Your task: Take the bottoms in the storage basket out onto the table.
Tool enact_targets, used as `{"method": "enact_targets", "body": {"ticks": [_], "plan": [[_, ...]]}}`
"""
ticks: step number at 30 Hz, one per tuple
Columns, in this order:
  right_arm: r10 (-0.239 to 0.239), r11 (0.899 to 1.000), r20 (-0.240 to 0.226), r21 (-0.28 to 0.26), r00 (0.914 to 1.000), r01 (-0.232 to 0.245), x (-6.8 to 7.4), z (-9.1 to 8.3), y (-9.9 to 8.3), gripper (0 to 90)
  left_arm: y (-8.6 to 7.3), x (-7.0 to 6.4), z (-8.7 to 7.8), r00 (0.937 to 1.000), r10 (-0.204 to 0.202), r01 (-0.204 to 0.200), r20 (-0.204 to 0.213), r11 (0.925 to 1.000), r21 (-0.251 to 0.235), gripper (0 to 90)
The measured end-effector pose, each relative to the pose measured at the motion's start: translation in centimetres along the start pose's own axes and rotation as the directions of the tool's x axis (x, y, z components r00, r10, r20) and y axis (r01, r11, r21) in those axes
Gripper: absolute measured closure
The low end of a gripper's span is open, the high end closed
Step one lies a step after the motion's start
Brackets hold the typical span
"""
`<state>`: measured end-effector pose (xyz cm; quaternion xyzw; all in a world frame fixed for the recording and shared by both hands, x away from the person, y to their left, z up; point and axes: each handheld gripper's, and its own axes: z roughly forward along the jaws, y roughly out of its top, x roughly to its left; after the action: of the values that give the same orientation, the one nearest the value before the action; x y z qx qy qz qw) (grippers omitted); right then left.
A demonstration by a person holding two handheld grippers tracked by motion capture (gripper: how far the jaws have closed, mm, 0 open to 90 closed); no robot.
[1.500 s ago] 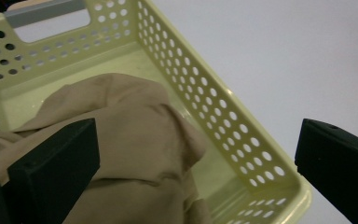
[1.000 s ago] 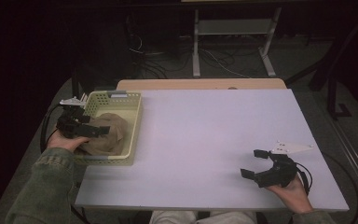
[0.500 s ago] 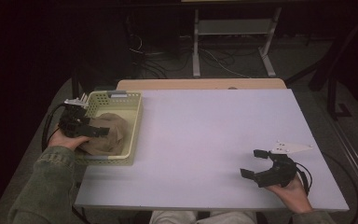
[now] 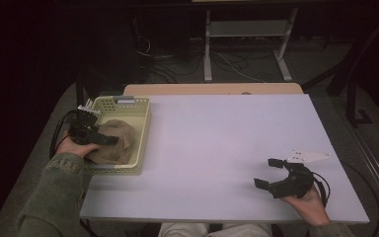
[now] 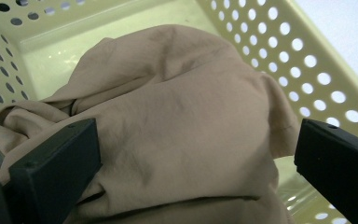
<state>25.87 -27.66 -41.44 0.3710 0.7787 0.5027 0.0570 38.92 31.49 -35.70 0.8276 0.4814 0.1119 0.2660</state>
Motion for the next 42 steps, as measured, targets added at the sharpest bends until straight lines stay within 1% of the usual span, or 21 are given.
{"method": "enact_targets", "body": {"ticks": [5,9,10,11,14,17,18,21,23,25,28,30,31,33,34,36,37,39,42], "plan": [[0.001,1.0,0.0,0.004,1.0,-0.001,0.0,0.1,0.0,0.2,0.0,0.2,0.5,0.9999,0.011,-0.01,-0.013,0.9994,0.034,0.0],[0.001,1.0,0.001,0.006,1.0,-0.001,0.0,0.0,0.0,0.2,0.0,0.1,1.0,0.9994,0.005,-0.003,-0.033,0.9989,0.048,1.0],[0.002,1.0,0.0,0.004,1.0,-0.002,0.0,0.0,0.0,0.2,0.0,0.1,1.1,0.9993,0.015,-0.013,-0.033,0.9983,0.057,1.3],[0.003,1.0,0.0,0.004,1.0,-0.003,0.0,0.0,0.0,0.2,0.1,0.0,1.2,0.9992,0.013,-0.01,-0.038,0.998,0.063,1.3],[0.002,1.0,0.0,0.003,1.0,-0.002,0.0,0.0,0.0,0.2,0.2,-0.2,1.5,0.9977,0.036,-0.031,-0.058,0.996,0.084,1.8],[0.002,1.0,0.0,0.002,1.0,-0.002,0.0,0.0,0.0,0.2,0.2,-0.2,1.7,0.9965,0.046,-0.04,-0.07,0.9954,0.087,3.7],[0.0,1.0,0.0,0.001,1.0,0.0,0.0,0.0,0.0,0.2,0.1,-0.3,1.8,0.9964,0.037,-0.03,-0.077,0.9962,0.082,4.4],[0.0,1.0,0.001,0.001,1.0,0.0,0.0,0.0,0.0,0.2,0.0,-0.2,2.0,0.9956,0.045,-0.038,-0.083,0.9962,0.079,7.2],[0.0,1.0,0.002,0.0,1.0,0.0,0.0,0.0,0.0,0.2,0.0,-0.2,2.0,0.9946,0.056,-0.049,-0.087,0.9954,0.082,10.1],[0.003,1.0,0.004,0.001,1.0,-0.003,0.0,-0.1,0.0,0.2,0.0,-0.1,2.0,0.9949,0.055,-0.048,-0.084,0.9951,0.086,12.7],[0.004,1.0,0.006,0.0,1.0,-0.004,-0.1,-0.1,0.0,0.2,0.1,-0.2,2.1,0.9958,0.041,-0.032,-0.082,0.9946,0.098,17.7],[0.004,1.0,0.007,0.002,1.0,-0.004,-0.1,-0.1,0.0,0.2,0.2,-0.2,2.2,0.9957,0.045,-0.036,-0.081,0.9931,0.112,21.1],[0.002,1.0,0.007,0.002,1.0,-0.003,-0.1,-0.1,0.0,0.2,0.2,-0.3,2.2,0.9955,0.041,-0.031,-0.085,0.9928,0.116,22.8],[0.002,1.0,0.008,0.002,1.0,-0.002,-0.1,-0.1,0.0,0.2,0.3,-0.5,2.3,0.9948,0.052,-0.042,-0.087,0.9916,0.122,26.5],[0.004,1.0,0.007,0.001,1.0,-0.004,-0.1,-0.2,0.0,0.2,0.4,-0.6,2.4,0.9944,0.052,-0.04,-0.092,0.9915,0.124,28.4],[0.002,1.0,0.008,-0.004,1.0,-0.002,-0.1,-0.2,0.0,0.2,0.4,-0.7,2.3,0.9948,0.059,-0.048,-0.083,0.9912,0.123,33.9],[0.003,1.0,0.009,-0.005,1.0,-0.003,-0.1,-0.2,0.0,0.2,0.5,-0.8,2.3,0.9951,0.056,-0.046,-0.081,0.9915,0.122,39.3],[0.005,1.0,0.008,-0.009,1.0,-0.005,-0.1,-0.2,0.0,0.2,0.7,-0.9,2.3,0.9947,0.068,-0.056,-0.078,0.9888,0.138,44.6],[0.004,1.0,0.007,-0.009,1.0,-0.004,-0.1,-0.2,0.0,0.2,1.0,-1.1,2.4,0.9948,0.071,-0.059,-0.073,0.9866,0.152,51.9]]}}
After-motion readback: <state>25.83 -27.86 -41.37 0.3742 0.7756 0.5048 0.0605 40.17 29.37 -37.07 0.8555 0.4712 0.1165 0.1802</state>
